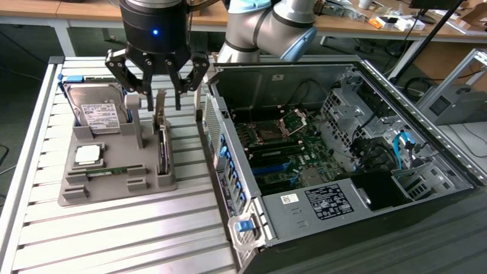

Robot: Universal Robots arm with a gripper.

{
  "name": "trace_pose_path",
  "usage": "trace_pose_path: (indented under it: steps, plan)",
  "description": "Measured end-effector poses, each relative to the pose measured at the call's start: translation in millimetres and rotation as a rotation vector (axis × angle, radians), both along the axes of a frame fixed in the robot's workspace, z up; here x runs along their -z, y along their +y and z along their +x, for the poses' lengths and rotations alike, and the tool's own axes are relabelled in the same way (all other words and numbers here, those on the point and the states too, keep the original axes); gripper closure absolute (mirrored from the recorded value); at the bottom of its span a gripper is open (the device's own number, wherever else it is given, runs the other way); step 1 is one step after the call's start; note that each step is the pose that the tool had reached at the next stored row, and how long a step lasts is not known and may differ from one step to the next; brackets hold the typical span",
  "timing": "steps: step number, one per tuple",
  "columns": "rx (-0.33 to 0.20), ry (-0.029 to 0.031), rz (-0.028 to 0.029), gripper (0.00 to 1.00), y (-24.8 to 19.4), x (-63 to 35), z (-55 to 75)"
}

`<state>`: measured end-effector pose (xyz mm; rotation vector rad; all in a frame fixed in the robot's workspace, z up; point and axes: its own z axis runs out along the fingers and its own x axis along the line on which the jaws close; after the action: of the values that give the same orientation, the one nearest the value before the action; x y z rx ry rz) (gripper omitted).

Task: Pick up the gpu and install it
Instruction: 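Pick up the gpu and move the gpu toward the slot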

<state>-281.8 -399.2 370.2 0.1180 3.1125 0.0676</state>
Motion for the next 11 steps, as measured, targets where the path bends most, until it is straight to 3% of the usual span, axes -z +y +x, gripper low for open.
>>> trace_pose_path:
  steps: [11]
  plan:
    - [0.0, 0.0, 0.0, 0.52, 0.0, 3.4, 0.0]
